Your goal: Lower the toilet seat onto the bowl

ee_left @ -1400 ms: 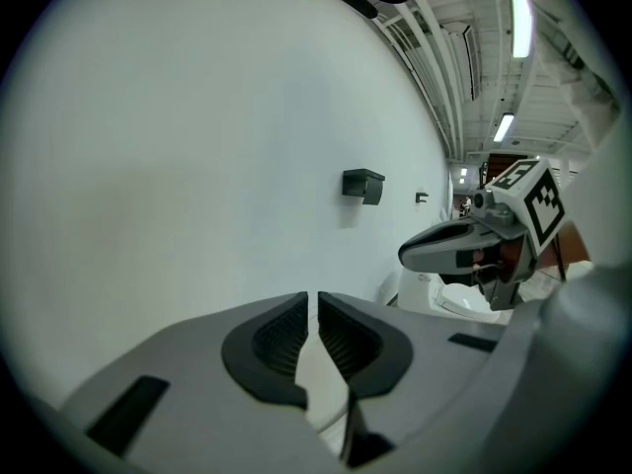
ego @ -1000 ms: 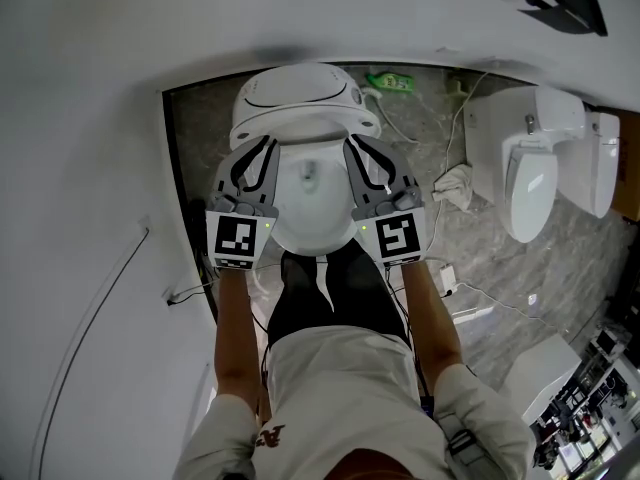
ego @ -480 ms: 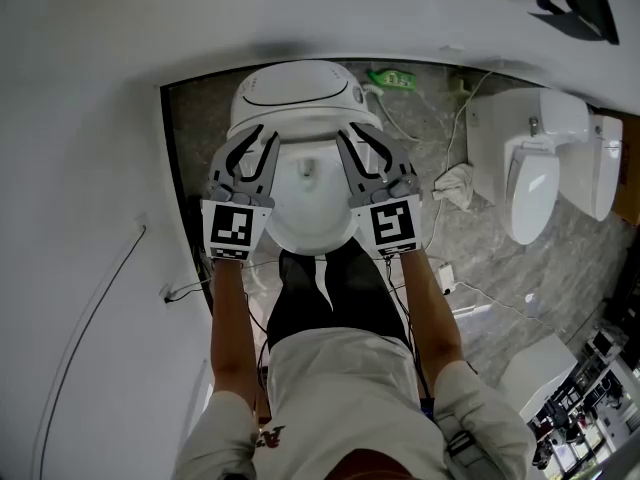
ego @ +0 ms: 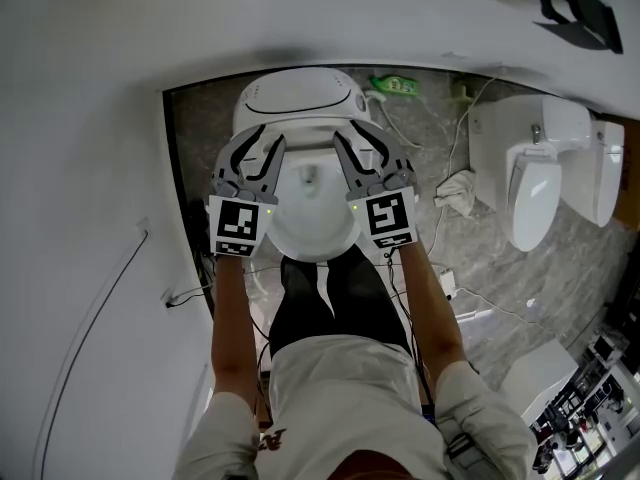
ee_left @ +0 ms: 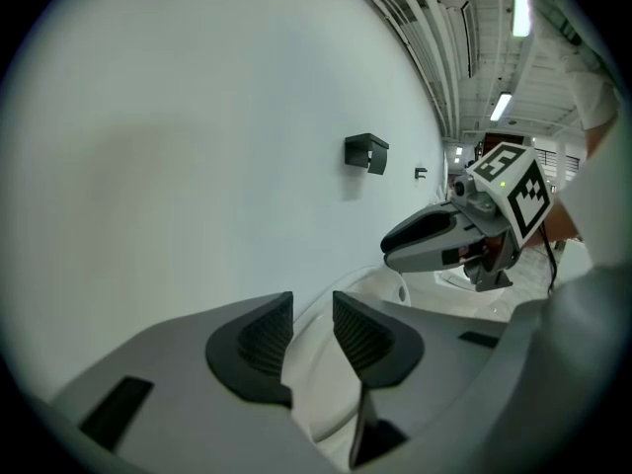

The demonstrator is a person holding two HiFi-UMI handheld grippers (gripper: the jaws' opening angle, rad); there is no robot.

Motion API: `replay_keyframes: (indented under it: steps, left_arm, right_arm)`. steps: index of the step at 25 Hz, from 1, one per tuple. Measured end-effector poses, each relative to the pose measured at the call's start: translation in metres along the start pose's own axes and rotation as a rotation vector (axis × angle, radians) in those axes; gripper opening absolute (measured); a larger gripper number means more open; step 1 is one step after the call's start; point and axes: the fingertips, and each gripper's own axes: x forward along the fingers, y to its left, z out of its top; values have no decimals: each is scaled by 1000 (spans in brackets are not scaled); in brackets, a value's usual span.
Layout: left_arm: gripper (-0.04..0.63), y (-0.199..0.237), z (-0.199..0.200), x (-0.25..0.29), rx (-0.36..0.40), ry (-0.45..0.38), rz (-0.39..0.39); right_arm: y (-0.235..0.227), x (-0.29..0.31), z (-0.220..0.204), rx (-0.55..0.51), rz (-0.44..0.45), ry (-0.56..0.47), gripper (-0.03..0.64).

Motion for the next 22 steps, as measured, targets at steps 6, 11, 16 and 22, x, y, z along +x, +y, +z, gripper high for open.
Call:
replay_keyframes:
  steps: [6, 11, 16, 22]
  left_arm:
    - [135, 2, -8, 4, 9, 20, -4]
    - [147, 3, -11, 9, 7, 25, -9]
    - [152, 2, -9, 8, 6, 24, -15]
    - [152, -1, -10, 5, 12, 21, -20]
  right_arm:
    - [3, 11, -1, -37, 13, 14, 145]
    - [4, 16, -8, -43, 22, 38, 147]
    - [8, 20, -12, -30, 42, 52, 148]
    - [8, 19, -13, -28, 43, 51, 146]
